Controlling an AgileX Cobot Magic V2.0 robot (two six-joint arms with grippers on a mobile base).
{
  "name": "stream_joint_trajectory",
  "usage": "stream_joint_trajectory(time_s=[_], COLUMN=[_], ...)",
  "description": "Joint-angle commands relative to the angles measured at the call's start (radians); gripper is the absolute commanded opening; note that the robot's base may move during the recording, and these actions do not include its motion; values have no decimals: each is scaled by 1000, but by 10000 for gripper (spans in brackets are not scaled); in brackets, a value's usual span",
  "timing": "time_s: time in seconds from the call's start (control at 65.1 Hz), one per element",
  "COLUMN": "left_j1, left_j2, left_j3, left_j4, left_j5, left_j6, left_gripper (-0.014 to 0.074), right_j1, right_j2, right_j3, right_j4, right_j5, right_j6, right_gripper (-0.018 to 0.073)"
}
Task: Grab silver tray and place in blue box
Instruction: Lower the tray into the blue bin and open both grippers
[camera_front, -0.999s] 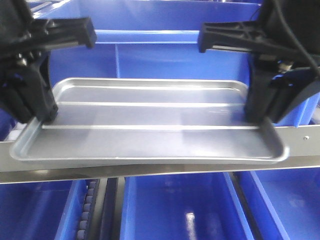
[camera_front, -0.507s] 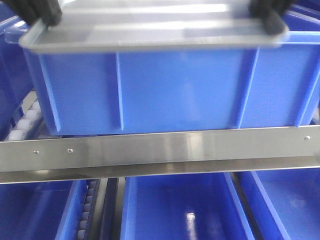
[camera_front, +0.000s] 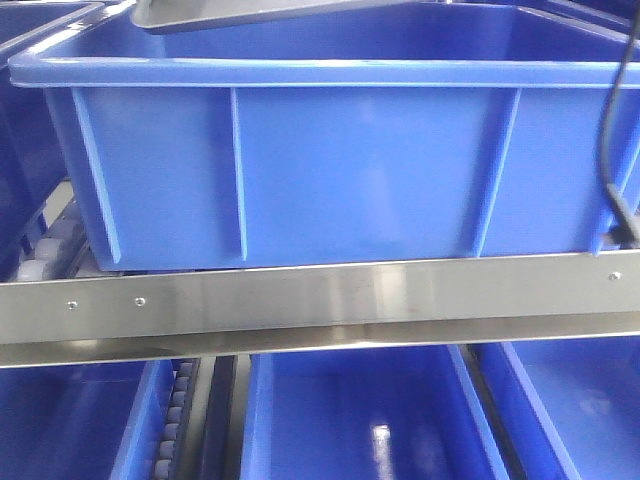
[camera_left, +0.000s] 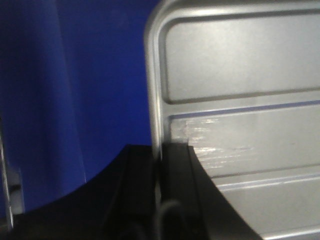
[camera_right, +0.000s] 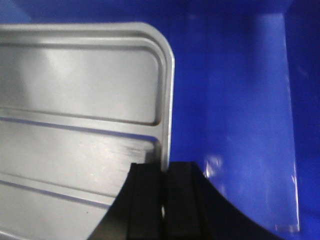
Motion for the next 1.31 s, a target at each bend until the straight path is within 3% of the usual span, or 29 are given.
stream_joint_trajectory(time_s=[0.0,0.092,1.291], left_j1=[7,21,25], left_j2=[-4,21,58], left_j3=[-58,-58,-58], left_j4=[-159,-186,-188], left_j5=[-146,-170,-184], left_j6=[63,68,68], left_gripper=[-10,-10,-10], right_j1=[-13,-28,-33], right_j2=[8,47,94], right_j3=[-50,-50,-50], right_j4=[103,103,103], right_j5=[-182,-194,-215], right_j6=[-59,-61,-61], right_gripper=[55,55,58])
